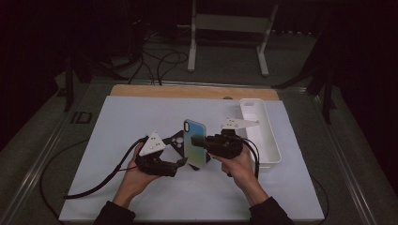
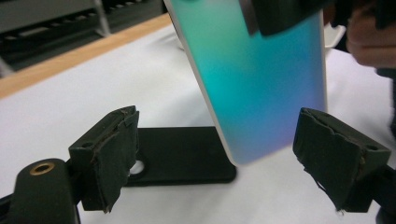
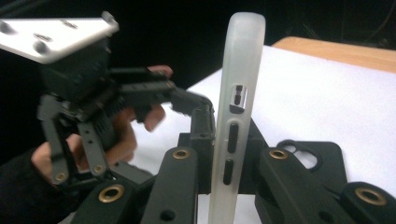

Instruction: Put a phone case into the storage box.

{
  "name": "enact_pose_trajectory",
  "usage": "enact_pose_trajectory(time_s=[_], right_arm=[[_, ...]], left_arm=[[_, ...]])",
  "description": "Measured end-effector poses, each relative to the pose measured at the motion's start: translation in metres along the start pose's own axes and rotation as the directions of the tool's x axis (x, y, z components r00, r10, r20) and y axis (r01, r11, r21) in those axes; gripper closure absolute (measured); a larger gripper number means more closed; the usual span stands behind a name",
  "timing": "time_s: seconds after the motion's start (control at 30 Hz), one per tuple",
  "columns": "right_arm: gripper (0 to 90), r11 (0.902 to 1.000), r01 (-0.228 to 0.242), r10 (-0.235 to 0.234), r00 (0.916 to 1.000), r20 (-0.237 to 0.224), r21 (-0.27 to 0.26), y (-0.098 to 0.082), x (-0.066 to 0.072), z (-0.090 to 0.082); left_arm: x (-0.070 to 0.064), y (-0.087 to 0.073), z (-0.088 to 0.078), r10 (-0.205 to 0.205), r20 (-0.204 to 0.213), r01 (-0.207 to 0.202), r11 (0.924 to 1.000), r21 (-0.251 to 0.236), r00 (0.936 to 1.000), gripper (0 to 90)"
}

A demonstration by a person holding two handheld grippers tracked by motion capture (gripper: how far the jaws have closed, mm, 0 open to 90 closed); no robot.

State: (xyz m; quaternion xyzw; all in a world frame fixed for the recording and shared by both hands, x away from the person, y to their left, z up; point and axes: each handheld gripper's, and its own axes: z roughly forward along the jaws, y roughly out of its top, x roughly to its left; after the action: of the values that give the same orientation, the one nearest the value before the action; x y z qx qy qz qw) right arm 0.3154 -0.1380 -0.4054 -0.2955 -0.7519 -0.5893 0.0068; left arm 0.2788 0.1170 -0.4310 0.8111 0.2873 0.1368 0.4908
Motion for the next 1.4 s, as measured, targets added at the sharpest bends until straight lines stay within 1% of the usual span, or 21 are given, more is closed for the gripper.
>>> enact_pose_trajectory(time_s=[0.03,0.17,0.3,0.33,0.47,0.5,0.57,0.7,0.77,0.83,0.9,0.93,1.0,1.03,1.07,1.1,1.13,1.17,1.2,1.3,1.4], right_arm=[[81.8,1.0,0.0,0.0,1.0,0.0,0.0,0.0,0.0,0.0],[81.8,0.9995,0.015,-0.016,0.9995,-0.028,-0.027,0.003,0.002,-0.006],[81.8,0.9985,0.022,-0.025,0.9972,-0.071,-0.05,0.004,0.005,-0.007],[81.8,0.998,0.029,-0.034,0.9959,-0.084,-0.057,0.005,0.006,-0.007],[81.8,0.9964,0.04,-0.049,0.991,-0.125,-0.075,0.006,0.01,-0.005],[81.8,0.9957,0.045,-0.056,0.9891,-0.136,-0.081,0.006,0.011,-0.005],[81.8,0.9948,0.051,-0.064,0.9857,-0.156,-0.088,0.006,0.013,-0.003],[81.8,0.9931,0.051,-0.07,0.9794,-0.189,-0.105,0.006,0.015,-0.001],[81.8,0.9924,0.05,-0.072,0.9768,-0.202,-0.113,0.005,0.015,0.0],[81.8,0.9917,0.052,-0.076,0.9751,-0.208,-0.118,0.005,0.015,0.0],[81.8,0.9913,0.054,-0.078,0.9744,-0.211,-0.12,0.004,0.014,0.0],[81.8,0.991,0.059,-0.084,0.9733,-0.214,-0.12,0.004,0.014,-0.001],[81.6,0.9911,0.074,-0.095,0.974,-0.205,-0.111,0.004,0.014,-0.002],[81.0,0.9904,0.097,-0.115,0.9754,-0.188,-0.098,0.005,0.014,-0.003],[81.0,0.9904,0.097,-0.115,0.9754,-0.188,-0.098,0.005,0.014,-0.003],[80.1,0.9863,0.15,-0.159,0.9732,-0.166,-0.069,0.005,0.017,-0.004],[79.1,0.9834,0.171,-0.178,0.9717,-0.155,-0.062,0.005,0.019,-0.004],[77.3,0.9794,0.195,-0.2,0.9698,-0.139,-0.051,0.005,0.02,-0.004],[76.5,0.977,0.209,-0.213,0.9689,-0.126,-0.04,0.005,0.022,-0.003],[72.2,0.9729,0.23,-0.231,0.967,-0.107,-0.028,0.005,0.023,0.0],[64.1,0.9731,0.229,-0.23,0.9691,-0.088,-0.022,0.004,0.023,0.0]], left_arm=[[0.0,0.0,0.0,0.0,0.0,0.0,1.0,0.0,1.0,14.9],[0.0,-0.002,0.004,-0.011,0.068,0.011,0.9999,-0.003,0.9976,12.0],[0.0,-0.003,0.005,-0.016,0.144,0.018,0.9997,-0.018,0.9894,10.4],[0.0,-0.003,0.005,-0.019,0.15,0.022,0.9996,-0.019,0.9885,13.6],[-0.001,-0.005,0.006,-0.022,0.202,0.026,0.9995,-0.018,0.9792,22.1],[-0.001,-0.005,0.006,-0.022,0.202,0.026,0.9995,-0.018,0.9792,24.1],[0.0,-0.006,0.008,-0.023,0.247,0.029,0.9994,-0.019,0.9687,27.5],[0.0,-0.007,0.008,-0.022,0.286,0.031,0.9991,-0.028,0.958,33.5],[0.001,-0.007,0.007,-0.019,0.313,0.032,0.9989,-0.034,0.9494,36.4],[0.001,-0.007,0.007,-0.018,0.327,0.032,0.9988,-0.036,0.9448,40.7],[0.001,-0.008,0.007,-0.01,0.334,0.022,0.9992,-0.033,0.9427,42.6],[0.001,-0.008,0.006,-0.006,0.334,0.017,0.9994,-0.029,0.9425,48.2],[0.002,-0.009,0.007,0.002,0.334,0.006,0.9997,-0.024,0.9426,51.3],[0.001,-0.01,0.008,0.005,0.339,-0.001,0.9999,-0.011,0.9407,56.2],[0.001,-0.01,0.008,0.005,0.339,-0.001,0.9999,-0.011,0.9407,59.0],[0.001,-0.01,0.01,0.007,0.344,-0.01,0.9999,0.006,0.9389,60.0],[0.0,-0.011,0.011,0.009,0.343,-0.014,0.9998,0.011,0.9391,61.4],[0.0,-0.011,0.012,0.013,0.331,-0.02,0.9996,0.018,0.9436,65.6],[0.0,-0.011,0.013,0.01,0.329,-0.021,0.9994,0.029,0.9444,66.9],[0.0,-0.012,0.013,0.009,0.326,-0.021,0.9992,0.035,0.9455,70.1],[0.0,-0.011,0.012,0.012,0.325,-0.022,0.9994,0.027,0.9455,74.6]])
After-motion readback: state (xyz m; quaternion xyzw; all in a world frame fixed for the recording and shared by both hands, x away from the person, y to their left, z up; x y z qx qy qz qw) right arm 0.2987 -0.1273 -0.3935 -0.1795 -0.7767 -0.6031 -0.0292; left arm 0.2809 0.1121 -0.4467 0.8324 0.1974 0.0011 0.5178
